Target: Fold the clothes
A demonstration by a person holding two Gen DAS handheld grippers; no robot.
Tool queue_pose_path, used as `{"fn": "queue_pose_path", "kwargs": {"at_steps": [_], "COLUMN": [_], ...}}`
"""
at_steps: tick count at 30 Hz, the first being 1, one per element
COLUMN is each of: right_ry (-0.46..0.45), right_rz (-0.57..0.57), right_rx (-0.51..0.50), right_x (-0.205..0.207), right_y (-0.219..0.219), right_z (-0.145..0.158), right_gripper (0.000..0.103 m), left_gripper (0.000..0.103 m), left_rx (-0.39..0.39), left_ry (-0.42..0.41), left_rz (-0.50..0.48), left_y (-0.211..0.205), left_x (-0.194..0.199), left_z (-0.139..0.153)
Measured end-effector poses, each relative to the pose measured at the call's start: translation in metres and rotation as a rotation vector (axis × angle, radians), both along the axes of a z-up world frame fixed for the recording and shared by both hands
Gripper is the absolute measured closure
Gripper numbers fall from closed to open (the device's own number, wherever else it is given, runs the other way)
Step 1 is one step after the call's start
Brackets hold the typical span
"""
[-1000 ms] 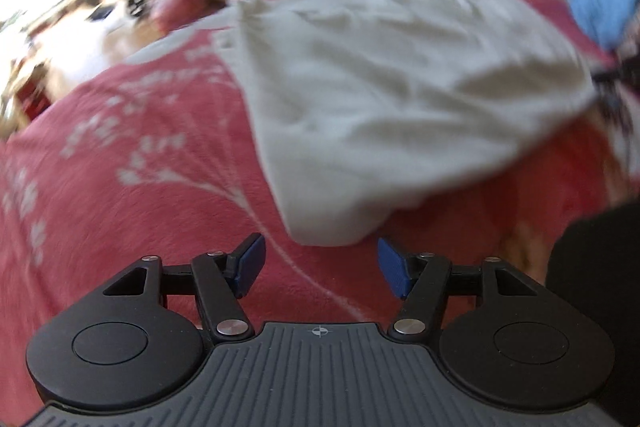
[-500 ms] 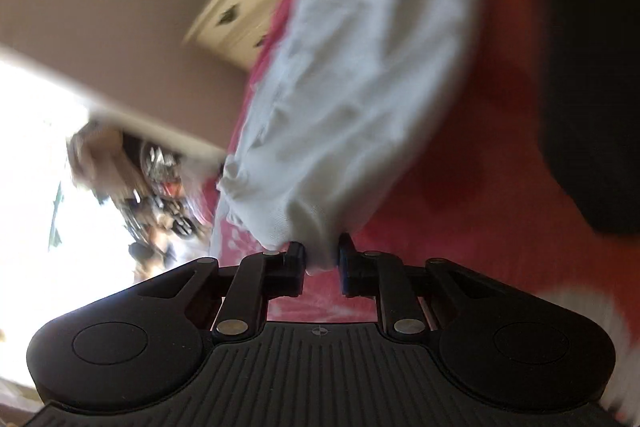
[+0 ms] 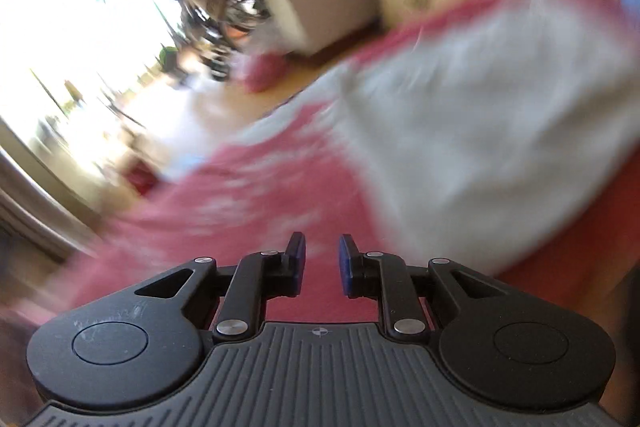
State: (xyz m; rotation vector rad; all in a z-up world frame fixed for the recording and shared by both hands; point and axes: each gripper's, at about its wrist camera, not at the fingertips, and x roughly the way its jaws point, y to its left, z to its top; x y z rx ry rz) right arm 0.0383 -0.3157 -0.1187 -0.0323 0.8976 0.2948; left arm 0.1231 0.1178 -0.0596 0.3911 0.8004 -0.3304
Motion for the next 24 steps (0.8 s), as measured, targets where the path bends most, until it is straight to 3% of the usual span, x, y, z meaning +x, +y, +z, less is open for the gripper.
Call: {"fn": "queue_pose_path", "kwargs": {"at_steps": [2,4,8,12,17,24], "right_ry": [-0.004,-0.008,-0.025,0.015,-0.017,-0.078], "right_rz": [-0.029,-0.058,-0.151,-0.283,-0.298,-0.27], "right_rx": [0.013,0.025,0.018,-0.017,-0.012,0.038], "right_x": [0.001,0.002,0.0,0.002,0.001,0.013], "right_y": [-0.002,-0.003,-0.015,-0.032,-0.033,-0.028], "right_z": [0.001,0.002,0.002,-0.013,-0.003,0.01], "right_gripper": [0.096,0.096,0.096,0.097,0.097,0.097], "left_gripper": [0.085,0.085,0.084,0.084,0.084,0.076], "left_rx": [-0.201,-0.221,-0.163,-0.206,-0.191,-0.27], "left_ry": [0.092,0.164,0.319,0.322,0.317,0.251], "left_rz": [-0.005,-0.016,0.091,0.128,0.112,0.021], "left_y": [-0.001,-0.009,-0.015,-0.01,-0.01,-0.029], "left_x": [0.006,0.014,0.021,0.018,0.011,0.021], "left_z": [0.005,-0.011,-0.056,-0.066,-0.055,-0.033]}}
